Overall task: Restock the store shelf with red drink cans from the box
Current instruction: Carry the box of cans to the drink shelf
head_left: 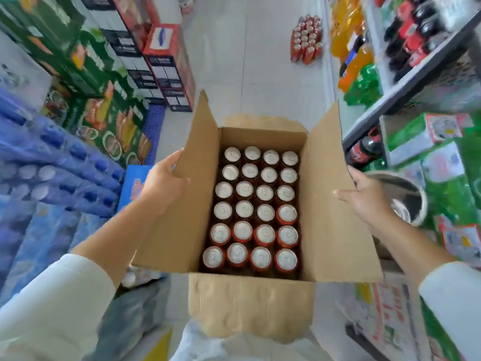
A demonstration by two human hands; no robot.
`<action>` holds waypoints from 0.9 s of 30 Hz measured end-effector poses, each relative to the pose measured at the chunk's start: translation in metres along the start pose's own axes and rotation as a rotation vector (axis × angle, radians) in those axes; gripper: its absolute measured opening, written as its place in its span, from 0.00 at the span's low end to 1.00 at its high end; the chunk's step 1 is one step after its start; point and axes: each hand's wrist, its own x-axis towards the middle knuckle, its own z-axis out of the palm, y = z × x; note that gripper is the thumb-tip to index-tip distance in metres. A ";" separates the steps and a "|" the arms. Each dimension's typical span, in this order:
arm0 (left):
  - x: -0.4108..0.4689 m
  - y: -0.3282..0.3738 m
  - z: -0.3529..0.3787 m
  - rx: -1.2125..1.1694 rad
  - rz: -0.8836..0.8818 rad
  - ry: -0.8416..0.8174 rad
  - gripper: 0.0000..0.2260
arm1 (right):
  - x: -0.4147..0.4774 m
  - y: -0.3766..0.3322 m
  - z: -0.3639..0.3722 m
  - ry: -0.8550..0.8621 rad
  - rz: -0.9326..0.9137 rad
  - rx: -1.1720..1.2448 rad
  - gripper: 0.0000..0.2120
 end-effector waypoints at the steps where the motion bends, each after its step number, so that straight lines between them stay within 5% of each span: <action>1: 0.027 0.015 0.000 -0.001 -0.005 0.015 0.33 | 0.027 -0.016 0.000 0.006 -0.013 0.001 0.29; 12: 0.341 0.167 -0.015 0.009 0.024 0.015 0.33 | 0.324 -0.189 -0.001 0.078 -0.073 -0.068 0.32; 21: 0.617 0.301 -0.027 -0.008 0.028 -0.137 0.31 | 0.553 -0.313 -0.002 0.144 0.031 -0.050 0.30; 27: 0.780 0.390 -0.014 0.024 -0.013 -0.062 0.33 | 0.744 -0.381 -0.013 0.081 0.063 0.008 0.32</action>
